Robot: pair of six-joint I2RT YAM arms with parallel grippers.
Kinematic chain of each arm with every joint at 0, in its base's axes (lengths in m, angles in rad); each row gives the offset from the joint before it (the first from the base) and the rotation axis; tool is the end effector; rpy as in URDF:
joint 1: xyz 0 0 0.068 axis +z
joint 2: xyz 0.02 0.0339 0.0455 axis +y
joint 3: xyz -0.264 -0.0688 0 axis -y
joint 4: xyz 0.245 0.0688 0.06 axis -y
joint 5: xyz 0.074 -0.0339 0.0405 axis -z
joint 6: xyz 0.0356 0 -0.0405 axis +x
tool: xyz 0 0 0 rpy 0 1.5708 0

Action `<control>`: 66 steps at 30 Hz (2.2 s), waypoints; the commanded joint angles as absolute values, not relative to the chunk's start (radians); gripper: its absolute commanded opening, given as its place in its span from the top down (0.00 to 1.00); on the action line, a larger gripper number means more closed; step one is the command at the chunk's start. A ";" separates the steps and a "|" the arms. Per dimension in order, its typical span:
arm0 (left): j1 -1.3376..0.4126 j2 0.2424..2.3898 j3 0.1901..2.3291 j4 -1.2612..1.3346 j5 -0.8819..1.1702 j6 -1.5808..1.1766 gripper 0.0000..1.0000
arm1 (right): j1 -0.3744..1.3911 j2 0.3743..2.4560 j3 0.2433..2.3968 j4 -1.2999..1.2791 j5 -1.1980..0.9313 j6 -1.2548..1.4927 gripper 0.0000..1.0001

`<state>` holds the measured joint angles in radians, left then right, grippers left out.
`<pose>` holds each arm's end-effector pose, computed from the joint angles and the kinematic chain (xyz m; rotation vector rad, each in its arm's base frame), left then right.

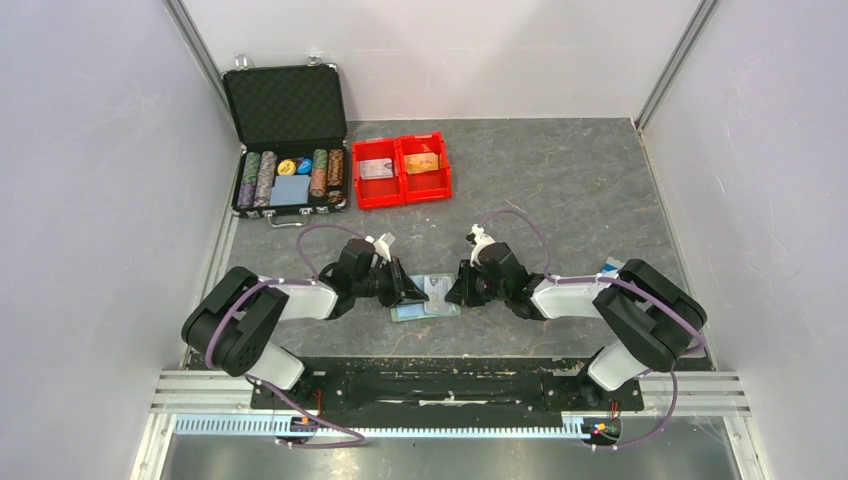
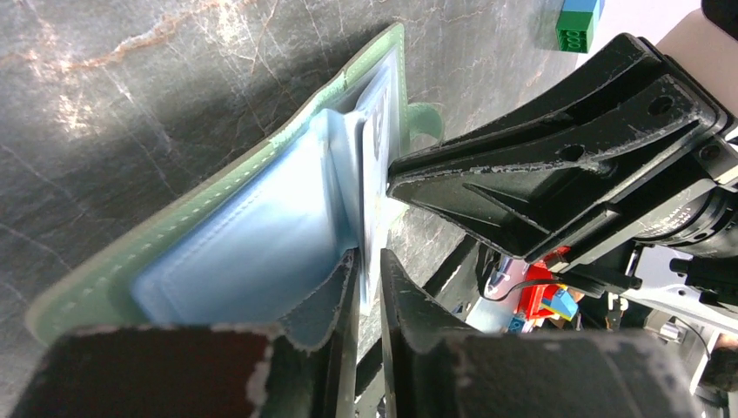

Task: Take the credit cards out of the card holder
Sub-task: Remove the credit card from the card holder.

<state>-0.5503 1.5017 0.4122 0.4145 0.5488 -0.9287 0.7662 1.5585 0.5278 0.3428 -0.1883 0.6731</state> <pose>0.2033 -0.1465 0.1223 -0.1382 2.5209 -1.3305 0.1960 0.1978 0.1290 -0.2217 2.4257 0.9307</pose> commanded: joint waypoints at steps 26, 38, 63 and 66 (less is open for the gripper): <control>-0.528 1.384 0.405 0.280 0.472 -0.865 0.98 | 0.764 1.571 0.503 0.300 -0.158 0.664 0.88; -0.502 1.306 0.412 0.165 0.432 -0.845 0.98 | 0.762 1.559 0.512 0.290 -0.157 0.652 0.88; -0.474 1.079 0.558 -0.150 0.501 -0.728 0.98 | 0.543 1.366 0.744 0.108 -0.674 0.258 0.60; -0.474 1.070 0.555 -0.119 0.571 -0.720 0.98 | 0.526 1.386 0.757 0.117 -0.777 0.227 0.55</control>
